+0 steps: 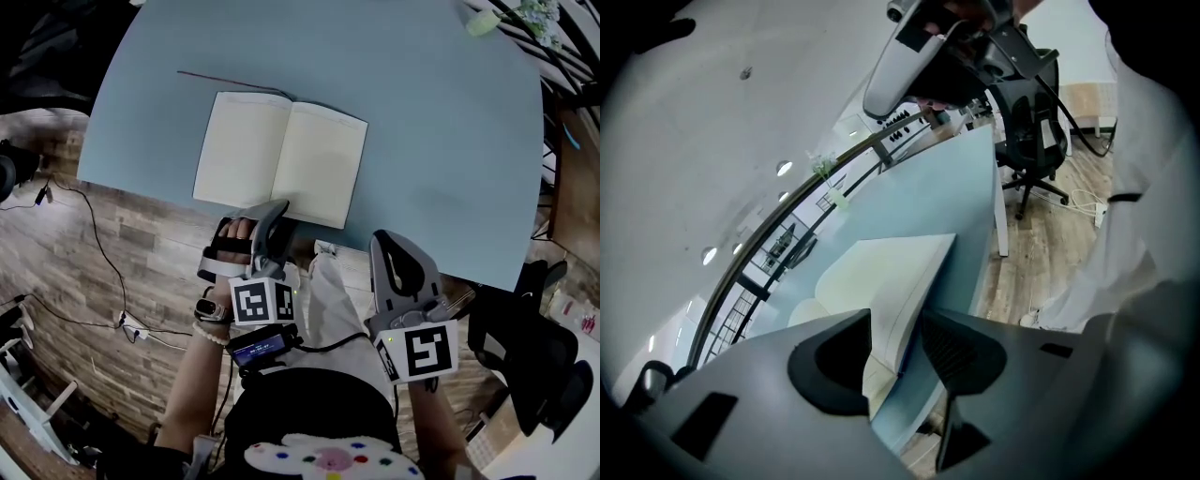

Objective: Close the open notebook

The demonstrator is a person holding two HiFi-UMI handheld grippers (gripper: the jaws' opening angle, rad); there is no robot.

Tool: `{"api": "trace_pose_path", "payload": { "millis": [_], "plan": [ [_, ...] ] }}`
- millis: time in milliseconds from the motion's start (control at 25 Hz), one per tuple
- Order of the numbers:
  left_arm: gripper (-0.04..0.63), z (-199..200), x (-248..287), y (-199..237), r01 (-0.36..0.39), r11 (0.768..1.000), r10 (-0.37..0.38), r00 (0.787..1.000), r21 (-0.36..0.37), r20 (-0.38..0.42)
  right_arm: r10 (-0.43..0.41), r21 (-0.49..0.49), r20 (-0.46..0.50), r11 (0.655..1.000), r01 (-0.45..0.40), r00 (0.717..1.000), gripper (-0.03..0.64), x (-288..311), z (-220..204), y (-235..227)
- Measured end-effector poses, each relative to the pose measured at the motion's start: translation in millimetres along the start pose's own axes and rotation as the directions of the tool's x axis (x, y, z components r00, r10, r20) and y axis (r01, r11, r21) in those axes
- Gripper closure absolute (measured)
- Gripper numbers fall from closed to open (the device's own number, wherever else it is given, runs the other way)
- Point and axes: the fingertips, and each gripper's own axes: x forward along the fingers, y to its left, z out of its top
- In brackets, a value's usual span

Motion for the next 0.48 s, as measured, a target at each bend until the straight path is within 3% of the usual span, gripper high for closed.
{"api": "trace_pose_path", "payload": {
  "millis": [280, 480],
  "plan": [
    [0.478, 1, -2, -4, 0.0, 0.998, 0.0, 1.0, -0.056, 0.004, 0.007, -0.002, -0.025, 1.0, -0.007, 1.0, 0.581, 2, -8, -3],
    [0.504, 1, -6, -3, -0.001, 0.995, 0.002, 1.0, -0.103, 0.008, 0.032, 0.101, -0.051, 0.995, -0.026, 0.998, 0.58, 11, -21, -8]
  ]
}}
